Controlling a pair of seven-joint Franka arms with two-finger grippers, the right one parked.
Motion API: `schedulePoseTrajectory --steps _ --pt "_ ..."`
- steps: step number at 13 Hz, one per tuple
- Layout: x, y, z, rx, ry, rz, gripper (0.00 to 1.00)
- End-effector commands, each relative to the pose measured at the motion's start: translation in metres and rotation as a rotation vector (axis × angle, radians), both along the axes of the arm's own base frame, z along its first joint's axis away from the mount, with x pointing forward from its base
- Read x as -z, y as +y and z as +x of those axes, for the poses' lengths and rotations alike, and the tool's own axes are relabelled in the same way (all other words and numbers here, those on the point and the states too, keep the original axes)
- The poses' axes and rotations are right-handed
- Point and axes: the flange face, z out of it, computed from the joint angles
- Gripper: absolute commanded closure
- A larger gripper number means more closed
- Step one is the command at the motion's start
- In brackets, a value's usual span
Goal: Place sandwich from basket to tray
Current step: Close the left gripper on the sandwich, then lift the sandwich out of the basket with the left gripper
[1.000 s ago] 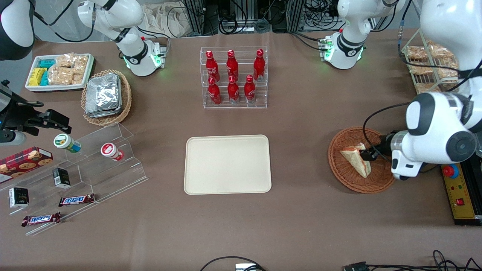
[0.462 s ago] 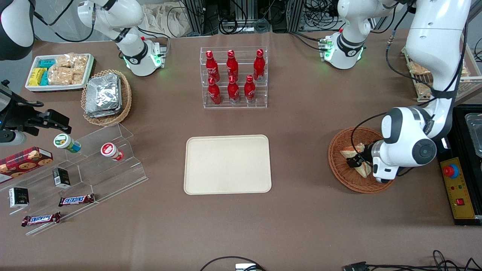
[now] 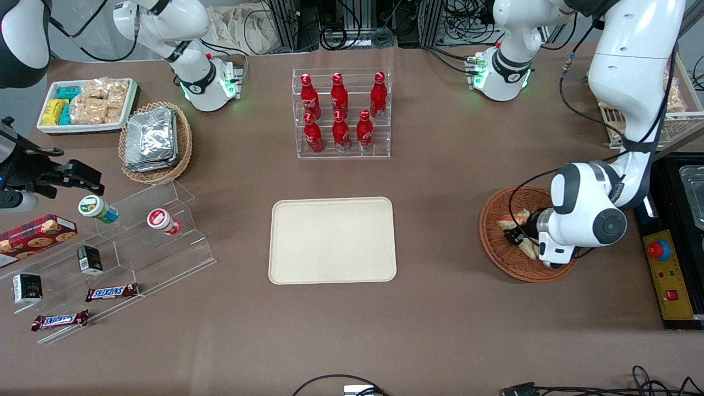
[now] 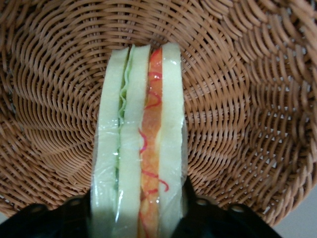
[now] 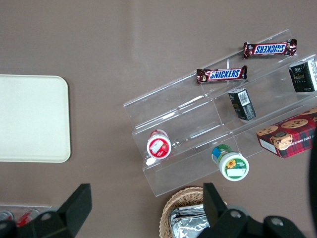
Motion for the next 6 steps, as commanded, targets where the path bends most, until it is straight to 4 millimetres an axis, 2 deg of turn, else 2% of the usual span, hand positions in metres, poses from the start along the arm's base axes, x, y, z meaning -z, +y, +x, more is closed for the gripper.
schedulePoseTrajectory --steps 1,3,6 --pt "-0.030 -0.005 0.003 0.018 -0.026 0.004 1.00" --pt "-0.068 -0.019 0.005 0.050 -0.029 0.002 1.00" --pt "-0.132 -0.067 0.014 0.197 -0.055 -0.050 1.00"
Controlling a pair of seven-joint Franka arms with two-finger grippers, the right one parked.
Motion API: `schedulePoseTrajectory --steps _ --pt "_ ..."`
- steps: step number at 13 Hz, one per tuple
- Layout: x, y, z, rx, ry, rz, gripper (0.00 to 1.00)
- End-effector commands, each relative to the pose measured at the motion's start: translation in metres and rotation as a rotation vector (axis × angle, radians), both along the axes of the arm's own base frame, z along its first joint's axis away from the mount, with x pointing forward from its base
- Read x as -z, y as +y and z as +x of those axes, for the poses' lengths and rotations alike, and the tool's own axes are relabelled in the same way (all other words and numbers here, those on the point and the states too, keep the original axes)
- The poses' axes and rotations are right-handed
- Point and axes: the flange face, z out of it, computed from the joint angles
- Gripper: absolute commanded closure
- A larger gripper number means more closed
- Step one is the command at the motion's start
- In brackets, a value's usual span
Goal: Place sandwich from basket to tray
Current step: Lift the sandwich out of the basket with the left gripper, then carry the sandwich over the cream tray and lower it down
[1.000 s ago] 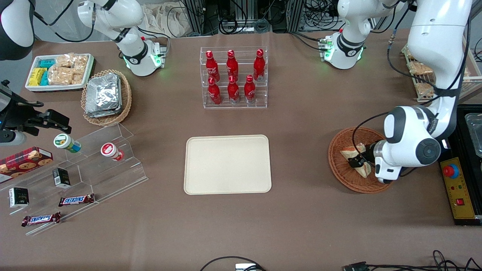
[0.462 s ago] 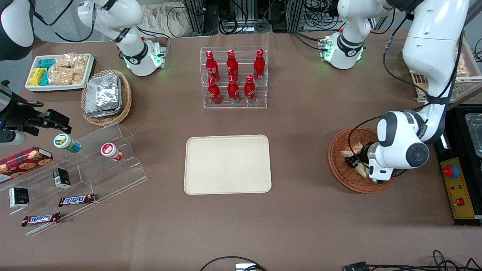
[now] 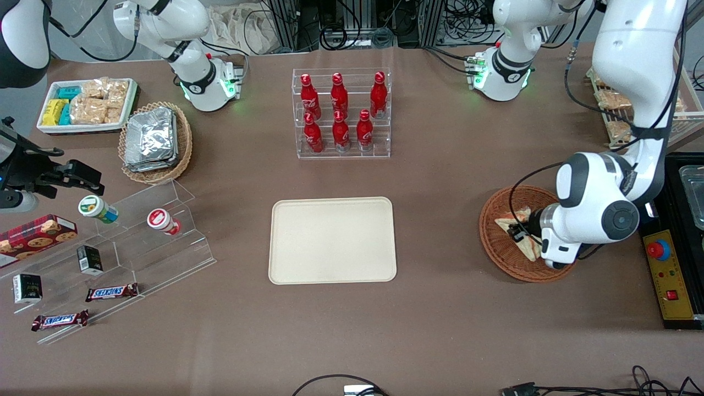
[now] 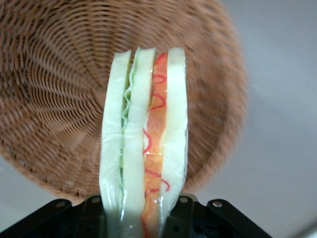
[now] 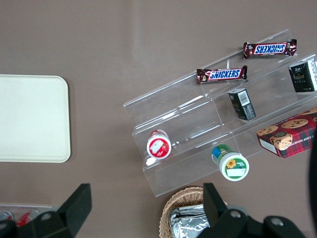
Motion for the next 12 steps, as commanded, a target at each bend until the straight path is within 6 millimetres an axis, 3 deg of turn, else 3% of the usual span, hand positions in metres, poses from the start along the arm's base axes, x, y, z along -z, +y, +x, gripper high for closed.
schedulePoseTrajectory --steps 1,3,5,8,10,12 --pt "-0.061 -0.040 0.007 0.174 -0.032 -0.051 1.00" --pt "-0.087 -0.071 0.010 0.312 -0.038 -0.103 1.00" --pt "-0.086 -0.112 0.004 0.444 -0.029 -0.157 0.98" --pt "-0.062 -0.183 0.004 0.521 -0.011 -0.209 0.86" --pt "-0.038 -0.232 -0.002 0.546 0.012 -0.224 0.85" --pt "-0.011 -0.254 0.002 0.549 0.011 -0.245 0.74"
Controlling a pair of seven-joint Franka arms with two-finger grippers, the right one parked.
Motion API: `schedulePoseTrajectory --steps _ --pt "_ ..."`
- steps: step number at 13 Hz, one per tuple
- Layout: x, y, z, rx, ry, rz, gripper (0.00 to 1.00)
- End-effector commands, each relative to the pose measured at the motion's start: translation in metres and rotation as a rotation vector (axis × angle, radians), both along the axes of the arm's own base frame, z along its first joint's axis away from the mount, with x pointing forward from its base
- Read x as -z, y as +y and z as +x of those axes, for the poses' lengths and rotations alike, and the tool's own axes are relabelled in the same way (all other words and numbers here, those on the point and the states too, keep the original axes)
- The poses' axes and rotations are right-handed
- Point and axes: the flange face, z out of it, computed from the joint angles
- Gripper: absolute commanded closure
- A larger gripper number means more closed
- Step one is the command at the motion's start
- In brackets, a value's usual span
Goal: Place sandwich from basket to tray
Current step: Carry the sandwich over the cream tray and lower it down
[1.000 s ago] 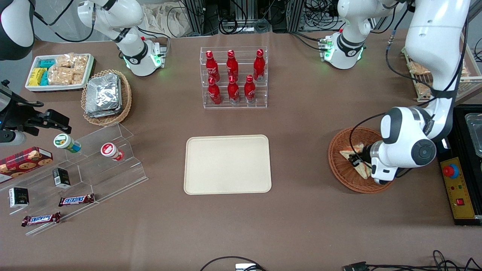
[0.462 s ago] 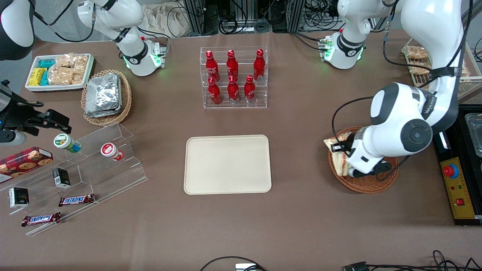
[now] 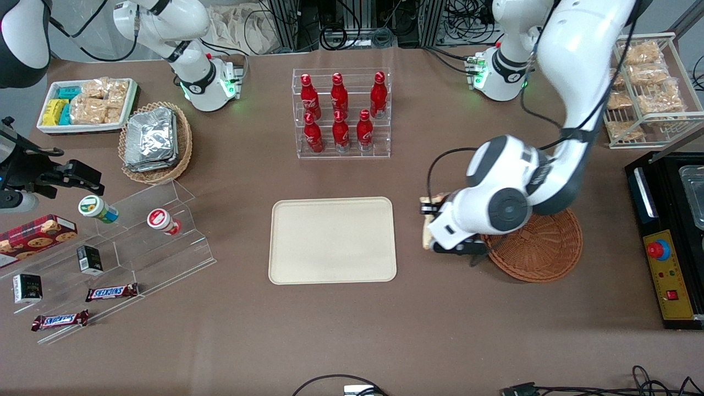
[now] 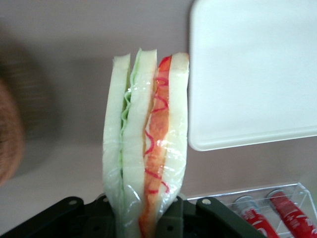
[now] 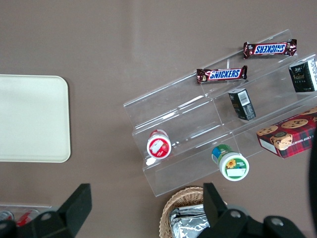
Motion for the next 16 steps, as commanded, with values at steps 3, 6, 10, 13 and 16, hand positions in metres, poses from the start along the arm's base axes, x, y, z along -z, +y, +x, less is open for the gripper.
schedulePoseTrajectory --steps 3,6,10,13,16 --pt "0.058 -0.052 0.008 0.010 -0.019 -0.064 0.65" --pt "0.099 -0.085 0.001 0.005 -0.066 -0.107 0.59" --pt "0.134 -0.102 -0.006 0.004 -0.092 -0.129 0.53" --pt "0.132 -0.100 -0.005 0.010 -0.100 -0.121 0.00" --pt "0.107 -0.094 0.004 0.000 -0.131 -0.129 0.00"
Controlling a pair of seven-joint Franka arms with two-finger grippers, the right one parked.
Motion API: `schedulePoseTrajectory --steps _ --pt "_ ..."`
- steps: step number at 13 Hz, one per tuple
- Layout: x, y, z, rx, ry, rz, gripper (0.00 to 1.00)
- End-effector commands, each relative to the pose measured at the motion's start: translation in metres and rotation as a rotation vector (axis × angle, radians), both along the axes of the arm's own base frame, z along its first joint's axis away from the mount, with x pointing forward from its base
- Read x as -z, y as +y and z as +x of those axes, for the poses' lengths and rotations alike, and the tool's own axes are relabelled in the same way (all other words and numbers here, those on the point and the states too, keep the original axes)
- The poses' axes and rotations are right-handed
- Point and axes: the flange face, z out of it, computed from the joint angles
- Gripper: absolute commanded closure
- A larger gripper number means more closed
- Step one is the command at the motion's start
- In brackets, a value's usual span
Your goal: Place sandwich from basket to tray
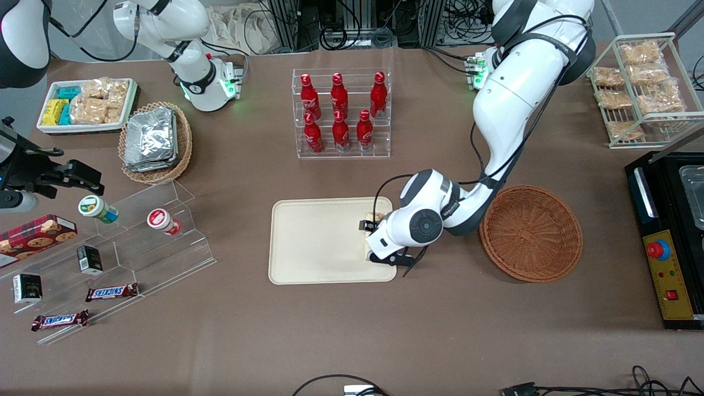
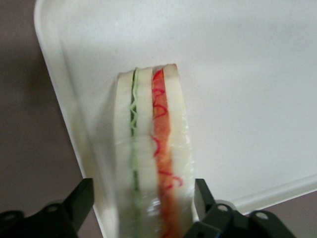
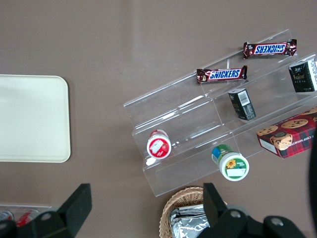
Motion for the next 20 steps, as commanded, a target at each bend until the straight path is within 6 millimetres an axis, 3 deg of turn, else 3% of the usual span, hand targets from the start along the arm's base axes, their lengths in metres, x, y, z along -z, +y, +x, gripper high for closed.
schedulePoseTrajectory --steps 1,3,5,7,11,12,14,15,17,19,20 --pt "-0.044 0.007 0.013 -0.016 -0.056 0.001 0.00" --pt "-0.086 0.039 0.029 -0.047 -0.062 0.013 0.00" --pt "-0.140 0.096 0.044 -0.087 -0.030 0.048 0.00" --pt "-0.192 0.175 0.047 -0.114 0.051 0.124 0.00" --pt "-0.310 0.325 0.030 -0.128 0.038 0.187 0.00" --pt "-0.341 0.348 0.018 -0.105 0.004 0.209 0.00" --pt "-0.385 0.371 -0.007 -0.080 -0.027 0.256 0.00" --pt "-0.400 0.370 -0.017 -0.082 -0.042 0.269 0.00" --pt "-0.401 0.367 -0.028 -0.078 -0.032 0.304 0.00" --pt "-0.379 0.365 -0.030 -0.072 -0.004 0.317 0.00" --pt "-0.380 0.361 -0.037 -0.071 -0.015 0.327 0.00"
